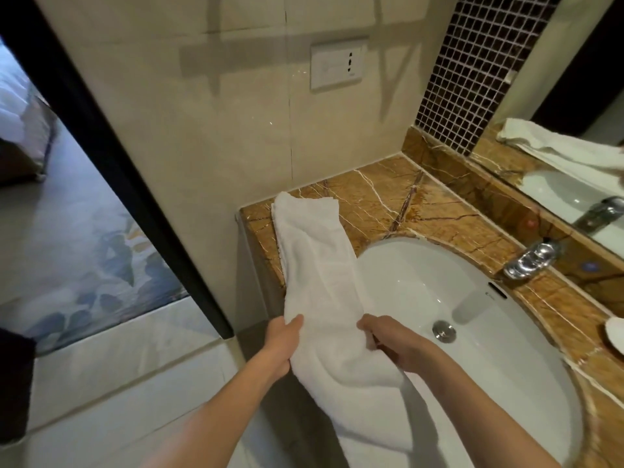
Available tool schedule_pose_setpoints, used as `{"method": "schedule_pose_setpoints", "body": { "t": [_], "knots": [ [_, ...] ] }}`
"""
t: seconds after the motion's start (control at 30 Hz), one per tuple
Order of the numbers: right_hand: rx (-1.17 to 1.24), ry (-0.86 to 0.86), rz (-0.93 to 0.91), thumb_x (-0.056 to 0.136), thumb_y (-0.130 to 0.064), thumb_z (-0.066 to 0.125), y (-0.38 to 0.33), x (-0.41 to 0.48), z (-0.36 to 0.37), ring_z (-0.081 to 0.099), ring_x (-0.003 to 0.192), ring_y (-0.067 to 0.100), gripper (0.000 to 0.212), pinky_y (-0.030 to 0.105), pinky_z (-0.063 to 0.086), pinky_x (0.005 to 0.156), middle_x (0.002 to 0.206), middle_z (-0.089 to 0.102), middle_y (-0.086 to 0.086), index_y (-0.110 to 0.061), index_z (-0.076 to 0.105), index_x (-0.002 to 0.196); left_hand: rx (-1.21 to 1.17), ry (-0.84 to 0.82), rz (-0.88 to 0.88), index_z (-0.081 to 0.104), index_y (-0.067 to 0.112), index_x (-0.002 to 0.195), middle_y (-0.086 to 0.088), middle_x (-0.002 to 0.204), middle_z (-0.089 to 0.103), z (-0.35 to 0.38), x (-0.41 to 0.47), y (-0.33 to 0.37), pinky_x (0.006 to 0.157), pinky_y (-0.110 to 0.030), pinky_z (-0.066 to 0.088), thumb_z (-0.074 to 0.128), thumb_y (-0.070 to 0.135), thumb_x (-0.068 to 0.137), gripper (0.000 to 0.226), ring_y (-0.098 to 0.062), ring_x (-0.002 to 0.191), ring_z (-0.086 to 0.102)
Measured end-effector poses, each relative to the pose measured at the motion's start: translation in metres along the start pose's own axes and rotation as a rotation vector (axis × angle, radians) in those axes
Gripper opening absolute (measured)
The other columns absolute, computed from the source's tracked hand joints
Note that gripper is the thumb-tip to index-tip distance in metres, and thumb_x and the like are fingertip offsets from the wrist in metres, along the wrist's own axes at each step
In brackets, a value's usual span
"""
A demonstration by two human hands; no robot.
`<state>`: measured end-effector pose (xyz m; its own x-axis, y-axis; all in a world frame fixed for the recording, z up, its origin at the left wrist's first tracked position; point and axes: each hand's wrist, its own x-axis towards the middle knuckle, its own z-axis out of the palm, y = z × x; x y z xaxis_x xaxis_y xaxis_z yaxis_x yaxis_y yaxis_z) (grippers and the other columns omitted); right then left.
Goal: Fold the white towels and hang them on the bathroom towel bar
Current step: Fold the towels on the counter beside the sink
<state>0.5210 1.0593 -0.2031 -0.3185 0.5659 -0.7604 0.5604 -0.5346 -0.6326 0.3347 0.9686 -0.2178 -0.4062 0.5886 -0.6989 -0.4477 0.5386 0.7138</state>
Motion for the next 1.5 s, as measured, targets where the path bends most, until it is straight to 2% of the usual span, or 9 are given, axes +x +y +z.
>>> {"method": "schedule_pose_setpoints", "body": {
  "t": [0.13, 0.23, 0.37, 0.5, 0.57, 0.73, 0.93, 1.23, 1.5],
  "knots": [
    [0.123, -0.081, 0.105, 0.078, -0.032, 0.061, 0.001, -0.011, -0.011, 0.051, 0.052, 0.022, 0.021, 0.027, 0.046, 0.054, 0.062, 0.053, 0.007, -0.012, 0.058, 0.073, 0.017, 0.008, -0.037, 0.056, -0.001, 0.119, -0.014, 0.105, 0.065, 0.004, -0.002, -0.008, 0.075, -0.036, 0.053, 0.051, 0.015, 0.096, 0.029, -0.031, 0.092, 0.063],
    [0.110, -0.138, 0.166, 0.077, -0.033, 0.066, 0.011, -0.017, -0.016, 0.069, 0.083, 0.032, 0.039, 0.040, 0.055, 0.082, 0.092, 0.070, 0.017, -0.002, 0.067, 0.099, -0.018, 0.033, -0.079, 0.055, -0.005, 0.118, -0.016, 0.105, 0.064, 0.001, -0.003, -0.012, 0.070, -0.034, 0.052, 0.053, 0.016, 0.093, 0.032, -0.032, 0.091, 0.063],
    [0.131, -0.248, 0.082, 0.090, -0.047, 0.057, 0.028, -0.032, -0.021, 0.058, 0.118, 0.035, 0.049, 0.046, 0.041, 0.107, 0.123, 0.064, 0.018, -0.008, 0.067, 0.118, -0.178, -0.184, -0.136, 0.064, 0.007, 0.112, -0.011, 0.102, 0.072, -0.014, -0.014, -0.023, 0.080, -0.037, 0.055, 0.070, 0.036, 0.083, 0.041, -0.029, 0.095, 0.068],
    [0.147, -0.272, -0.060, 0.079, -0.050, 0.072, 0.049, -0.055, -0.028, 0.063, 0.081, 0.023, 0.044, 0.029, 0.048, 0.074, 0.089, 0.066, 0.010, -0.007, 0.066, 0.089, -0.308, -0.510, -0.167, 0.060, 0.002, 0.122, -0.016, 0.124, 0.063, -0.027, -0.029, -0.052, 0.098, -0.041, 0.047, 0.076, 0.029, 0.079, 0.053, -0.029, 0.114, 0.060],
    [0.005, -0.203, -0.105, 0.073, -0.051, 0.077, 0.058, -0.064, -0.030, 0.037, 0.059, 0.014, 0.044, 0.022, 0.030, 0.054, 0.067, 0.042, 0.004, -0.014, 0.052, 0.075, -0.327, -0.575, -0.168, 0.059, -0.001, 0.123, -0.020, 0.125, 0.061, -0.029, -0.034, -0.063, 0.095, -0.044, 0.049, 0.081, 0.019, 0.074, 0.058, -0.033, 0.116, 0.059],
    [-0.251, -0.131, -0.134, 0.074, -0.037, 0.070, 0.058, -0.073, -0.024, 0.045, 0.060, 0.006, 0.018, 0.015, 0.032, 0.053, 0.069, 0.052, -0.007, -0.019, 0.067, 0.078, -0.254, -0.562, -0.115, 0.058, 0.003, 0.121, -0.016, 0.118, 0.066, -0.026, -0.039, -0.067, 0.082, -0.039, 0.055, 0.082, 0.005, 0.067, 0.059, -0.031, 0.108, 0.064],
    [-0.170, 0.009, -0.198, 0.092, -0.023, 0.058, 0.066, -0.079, -0.007, 0.046, 0.076, 0.016, 0.031, 0.031, 0.033, 0.071, 0.081, 0.055, 0.004, 0.006, 0.063, 0.098, -0.208, -0.468, -0.064, 0.058, 0.006, 0.122, -0.014, 0.116, 0.067, -0.016, -0.039, -0.071, 0.089, -0.039, 0.053, 0.079, 0.011, 0.067, 0.059, -0.028, 0.107, 0.065],
    [-0.117, 0.157, -0.290, 0.089, -0.036, 0.065, 0.088, -0.094, 0.001, 0.048, 0.052, 0.005, 0.032, 0.015, 0.036, 0.050, 0.058, 0.054, -0.009, -0.012, 0.057, 0.070, -0.293, -0.407, -0.069, 0.059, 0.004, 0.121, -0.014, 0.114, 0.068, -0.010, -0.045, -0.085, 0.081, -0.037, 0.056, 0.079, 0.011, 0.065, 0.060, -0.029, 0.104, 0.066],
    [-0.136, 0.108, -0.383, 0.083, -0.013, 0.070, 0.109, -0.106, -0.004, 0.065, 0.076, 0.009, 0.011, 0.026, 0.052, 0.069, 0.093, 0.073, 0.004, -0.013, 0.068, 0.094, -0.351, -0.385, -0.015, 0.061, 0.005, 0.115, -0.012, 0.112, 0.069, -0.004, -0.071, -0.106, 0.069, -0.036, 0.057, 0.073, 0.013, 0.070, 0.048, -0.028, 0.099, 0.068]
  ]
}}
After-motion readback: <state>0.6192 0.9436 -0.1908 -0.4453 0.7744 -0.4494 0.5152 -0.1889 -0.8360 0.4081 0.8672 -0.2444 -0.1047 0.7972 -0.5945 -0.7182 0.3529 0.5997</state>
